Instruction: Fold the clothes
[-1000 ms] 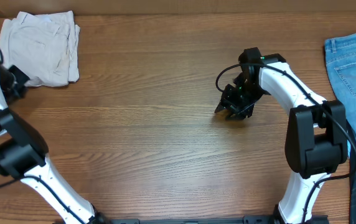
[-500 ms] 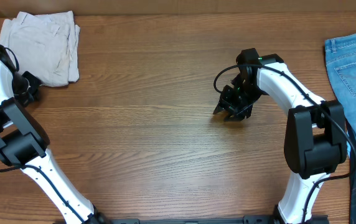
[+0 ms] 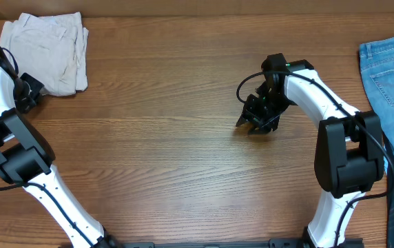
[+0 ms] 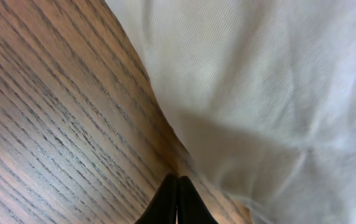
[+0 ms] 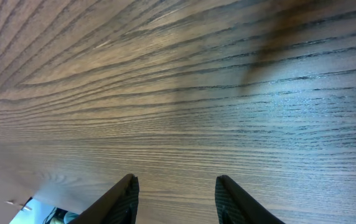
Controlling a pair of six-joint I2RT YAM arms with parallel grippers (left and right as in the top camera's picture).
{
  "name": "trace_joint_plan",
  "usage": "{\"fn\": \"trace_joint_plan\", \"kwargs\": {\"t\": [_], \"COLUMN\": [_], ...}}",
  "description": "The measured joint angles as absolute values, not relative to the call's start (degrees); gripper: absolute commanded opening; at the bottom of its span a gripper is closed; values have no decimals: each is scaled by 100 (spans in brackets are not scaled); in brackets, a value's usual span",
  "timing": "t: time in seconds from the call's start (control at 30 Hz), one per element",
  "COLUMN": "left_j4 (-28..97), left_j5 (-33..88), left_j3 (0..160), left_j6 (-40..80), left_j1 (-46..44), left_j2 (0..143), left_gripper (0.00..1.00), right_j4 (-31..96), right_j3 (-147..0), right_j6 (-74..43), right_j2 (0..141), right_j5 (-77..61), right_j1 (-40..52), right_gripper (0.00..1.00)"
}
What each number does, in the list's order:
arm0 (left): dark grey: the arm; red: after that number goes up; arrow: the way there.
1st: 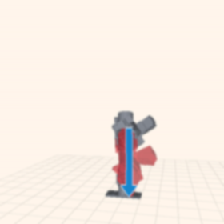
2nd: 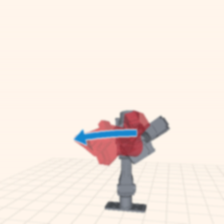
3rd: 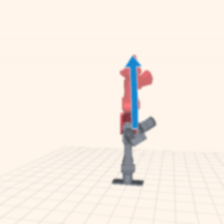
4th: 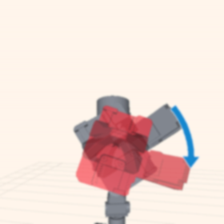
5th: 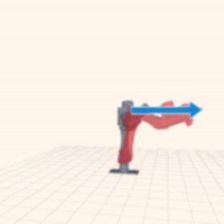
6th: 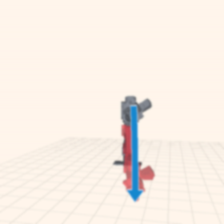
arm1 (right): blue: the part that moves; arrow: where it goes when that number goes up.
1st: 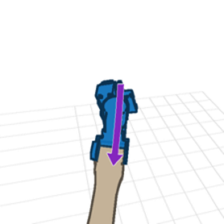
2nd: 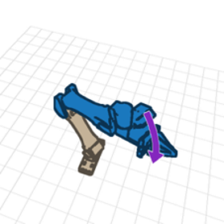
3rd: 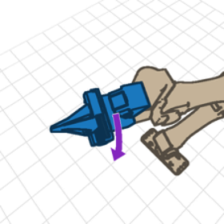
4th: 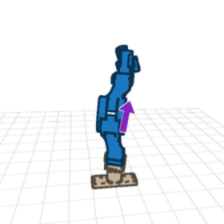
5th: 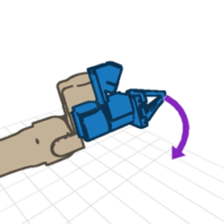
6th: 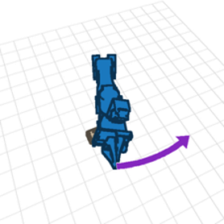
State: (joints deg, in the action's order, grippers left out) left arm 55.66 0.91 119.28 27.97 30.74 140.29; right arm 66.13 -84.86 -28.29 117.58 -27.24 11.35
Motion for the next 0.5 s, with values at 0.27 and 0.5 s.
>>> {"fn": "trace_joint_plan", "kwargs": {"t": [0.27,0.5], "left_j4": [5424,5245], "left_j5": [93,108], "left_j3": [11928,11928], "left_j6": [3105,3170], "left_j1": [2961,2954], "left_j2": [14029,14121], "left_gripper": [4,4], "right_j4": [6602,6626], "right_j3": [-8486,-8486], "right_j6": [-2827,-2827], "right_j2": [11758,11758], "right_j5": [-2727,-2727], "right_j1": [1135,1135], "right_gripper": [45,45]}}
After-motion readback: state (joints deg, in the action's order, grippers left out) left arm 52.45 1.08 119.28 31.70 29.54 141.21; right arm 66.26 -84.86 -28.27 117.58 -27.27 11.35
